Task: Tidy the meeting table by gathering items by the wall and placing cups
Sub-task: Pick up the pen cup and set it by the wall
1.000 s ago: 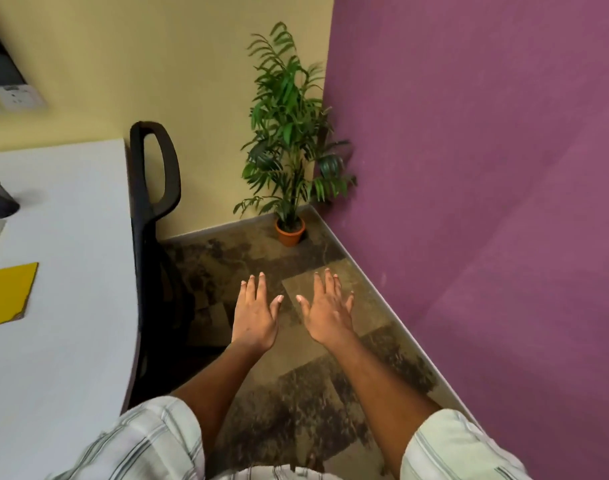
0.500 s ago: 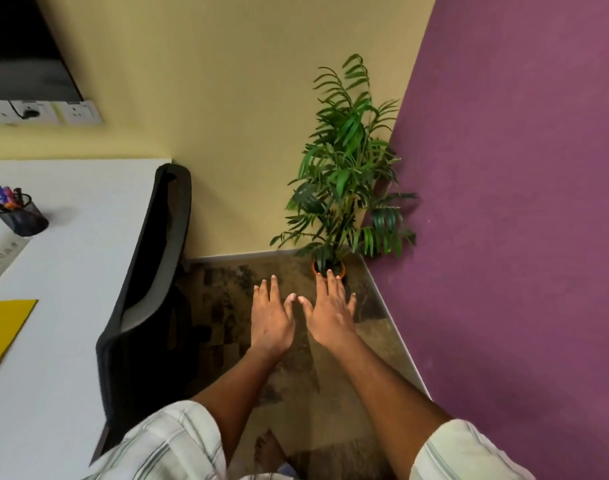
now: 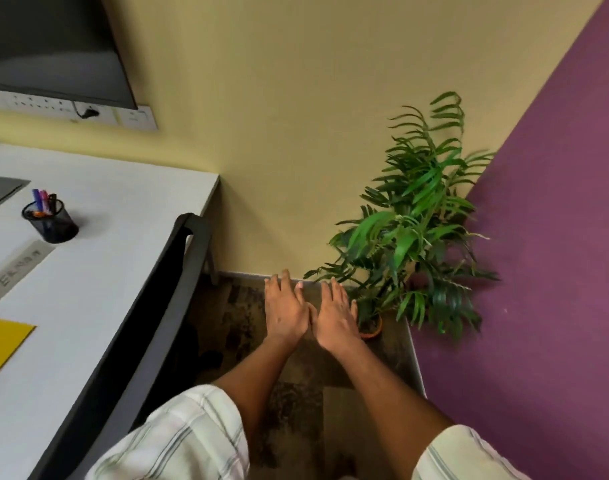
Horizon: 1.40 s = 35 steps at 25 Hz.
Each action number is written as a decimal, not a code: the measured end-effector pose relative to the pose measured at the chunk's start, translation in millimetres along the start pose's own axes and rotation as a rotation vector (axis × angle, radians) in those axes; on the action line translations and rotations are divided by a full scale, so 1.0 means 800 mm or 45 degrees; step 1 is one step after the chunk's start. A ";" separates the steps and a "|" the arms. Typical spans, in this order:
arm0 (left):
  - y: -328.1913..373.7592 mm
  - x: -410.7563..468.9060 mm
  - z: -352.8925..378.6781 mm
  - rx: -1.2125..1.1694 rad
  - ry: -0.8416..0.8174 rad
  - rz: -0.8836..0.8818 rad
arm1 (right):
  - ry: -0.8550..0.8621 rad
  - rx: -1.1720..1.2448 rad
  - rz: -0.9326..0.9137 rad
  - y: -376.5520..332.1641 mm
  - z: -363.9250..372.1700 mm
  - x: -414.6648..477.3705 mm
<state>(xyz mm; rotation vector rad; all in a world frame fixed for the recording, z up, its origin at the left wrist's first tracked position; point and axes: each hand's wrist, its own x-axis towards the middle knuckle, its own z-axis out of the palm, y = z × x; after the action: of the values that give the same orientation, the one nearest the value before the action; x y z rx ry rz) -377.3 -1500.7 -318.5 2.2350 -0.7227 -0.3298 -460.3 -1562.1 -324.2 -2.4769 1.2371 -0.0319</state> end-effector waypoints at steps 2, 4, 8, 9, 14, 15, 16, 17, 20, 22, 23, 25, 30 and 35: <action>0.016 0.052 -0.005 0.008 0.072 0.029 | -0.041 -0.014 -0.093 -0.012 -0.004 0.050; 0.026 0.098 -0.004 0.011 0.154 -0.008 | -0.047 -0.019 -0.203 -0.031 -0.010 0.106; 0.019 0.166 0.005 -0.012 0.322 -0.173 | -0.089 -0.007 -0.459 -0.065 -0.027 0.204; 0.017 0.180 0.006 -0.015 0.376 -0.223 | -0.114 0.010 -0.507 -0.071 -0.031 0.229; 0.004 0.247 -0.003 -0.052 0.593 -0.494 | -0.239 0.034 -0.692 -0.106 -0.042 0.319; 0.004 0.260 -0.007 -0.052 0.611 -0.507 | -0.252 0.037 -0.711 -0.116 -0.041 0.332; 0.002 0.274 -0.011 -0.049 0.630 -0.515 | -0.260 0.037 -0.734 -0.127 -0.040 0.345; -0.001 0.292 -0.015 -0.044 0.661 -0.532 | -0.276 0.042 -0.761 -0.142 -0.039 0.360; -0.021 0.345 -0.030 -0.022 0.708 -0.592 | -0.298 0.039 -0.837 -0.189 -0.030 0.413; -0.039 0.377 -0.041 -0.037 0.701 -0.604 | -0.298 0.022 -0.886 -0.217 -0.026 0.446; -0.050 0.397 -0.048 -0.038 0.701 -0.605 | -0.300 0.004 -0.907 -0.231 -0.020 0.467; -0.072 0.435 -0.067 -0.020 0.677 -0.626 | -0.301 -0.062 -0.949 -0.257 -0.010 0.507; -0.124 0.506 -0.131 0.235 0.566 -0.636 | -0.345 -0.141 -1.051 -0.343 0.018 0.586; -0.166 0.531 -0.186 0.242 0.614 -0.706 | -0.440 -0.152 -1.190 -0.417 0.057 0.611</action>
<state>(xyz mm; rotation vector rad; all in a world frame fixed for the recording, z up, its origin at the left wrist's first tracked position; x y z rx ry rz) 83.4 -1590.6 -318.5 2.5297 0.1339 0.0278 104.0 -1744.9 -324.3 -2.7695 -0.1096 0.2197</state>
